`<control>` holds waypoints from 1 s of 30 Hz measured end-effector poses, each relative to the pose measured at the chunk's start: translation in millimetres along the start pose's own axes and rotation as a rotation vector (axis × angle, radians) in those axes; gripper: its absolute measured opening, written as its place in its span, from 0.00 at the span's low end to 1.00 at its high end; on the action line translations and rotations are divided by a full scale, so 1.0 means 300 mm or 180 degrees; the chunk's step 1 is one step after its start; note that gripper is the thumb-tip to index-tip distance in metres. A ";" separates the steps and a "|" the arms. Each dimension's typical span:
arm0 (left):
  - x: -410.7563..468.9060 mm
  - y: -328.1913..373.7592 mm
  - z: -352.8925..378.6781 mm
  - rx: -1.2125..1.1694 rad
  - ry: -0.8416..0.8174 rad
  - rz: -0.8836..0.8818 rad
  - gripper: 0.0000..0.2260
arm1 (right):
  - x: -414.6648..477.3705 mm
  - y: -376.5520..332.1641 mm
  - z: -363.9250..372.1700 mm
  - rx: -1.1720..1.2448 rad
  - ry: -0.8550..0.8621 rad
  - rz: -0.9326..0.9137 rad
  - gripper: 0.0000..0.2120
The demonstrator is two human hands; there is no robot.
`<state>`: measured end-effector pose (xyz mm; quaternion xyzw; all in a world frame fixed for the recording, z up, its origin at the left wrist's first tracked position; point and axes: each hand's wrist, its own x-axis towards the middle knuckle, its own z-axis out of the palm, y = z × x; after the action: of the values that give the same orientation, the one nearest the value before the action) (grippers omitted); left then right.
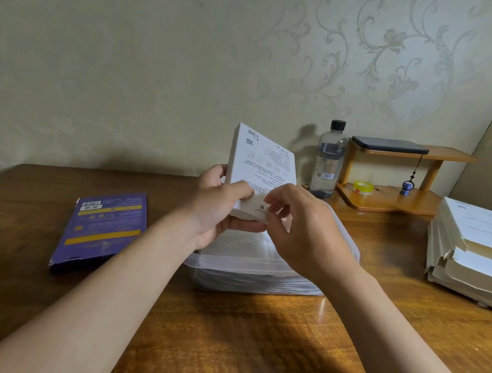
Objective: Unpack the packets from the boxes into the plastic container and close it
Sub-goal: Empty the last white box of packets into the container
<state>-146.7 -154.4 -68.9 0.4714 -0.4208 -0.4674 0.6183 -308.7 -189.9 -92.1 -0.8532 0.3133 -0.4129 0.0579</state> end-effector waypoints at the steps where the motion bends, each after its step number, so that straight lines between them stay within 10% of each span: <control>1: 0.000 0.000 -0.001 0.0006 -0.0014 -0.0003 0.19 | 0.000 -0.001 -0.001 0.0020 0.0020 -0.0006 0.09; 30: 0.000 -0.002 0.002 0.0062 -0.0097 -0.0025 0.18 | -0.002 -0.010 0.007 -0.0244 0.0122 0.0086 0.04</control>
<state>-147.2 -154.6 -69.3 0.4718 -0.4328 -0.4728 0.6054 -306.0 -187.6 -92.7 -0.8424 0.3414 -0.4161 0.0247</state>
